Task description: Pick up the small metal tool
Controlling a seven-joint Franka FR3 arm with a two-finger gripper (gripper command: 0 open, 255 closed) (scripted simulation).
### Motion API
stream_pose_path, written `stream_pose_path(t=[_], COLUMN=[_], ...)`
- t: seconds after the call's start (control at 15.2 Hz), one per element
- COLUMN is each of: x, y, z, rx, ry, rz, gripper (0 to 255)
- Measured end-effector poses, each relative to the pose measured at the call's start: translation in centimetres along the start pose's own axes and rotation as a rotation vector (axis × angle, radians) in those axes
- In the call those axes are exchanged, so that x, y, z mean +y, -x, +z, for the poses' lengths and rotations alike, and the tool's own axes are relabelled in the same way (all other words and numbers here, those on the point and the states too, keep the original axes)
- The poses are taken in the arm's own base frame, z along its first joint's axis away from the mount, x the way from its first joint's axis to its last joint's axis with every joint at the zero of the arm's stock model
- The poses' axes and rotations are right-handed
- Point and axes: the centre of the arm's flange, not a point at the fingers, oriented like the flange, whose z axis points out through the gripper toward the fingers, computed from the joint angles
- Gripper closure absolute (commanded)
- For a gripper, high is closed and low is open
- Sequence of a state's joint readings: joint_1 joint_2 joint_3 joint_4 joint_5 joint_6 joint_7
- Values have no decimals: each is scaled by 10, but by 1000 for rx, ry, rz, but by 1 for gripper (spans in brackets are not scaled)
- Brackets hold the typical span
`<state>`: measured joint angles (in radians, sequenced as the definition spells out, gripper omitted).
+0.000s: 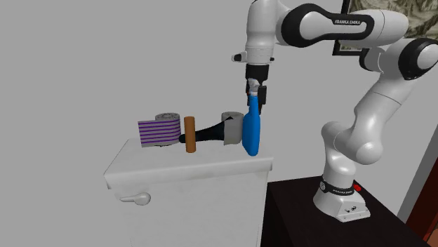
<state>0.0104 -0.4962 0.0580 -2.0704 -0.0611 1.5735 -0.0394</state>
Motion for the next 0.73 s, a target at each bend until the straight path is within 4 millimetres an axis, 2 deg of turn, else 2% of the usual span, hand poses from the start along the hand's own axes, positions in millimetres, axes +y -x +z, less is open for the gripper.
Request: stream_pose_path(t=[0.26,0.73], x=[-4,0], y=[-58,-156], z=[7,22], rx=[-21,-59], ry=[-7,-19], rz=[14,38], gripper=[0,0])
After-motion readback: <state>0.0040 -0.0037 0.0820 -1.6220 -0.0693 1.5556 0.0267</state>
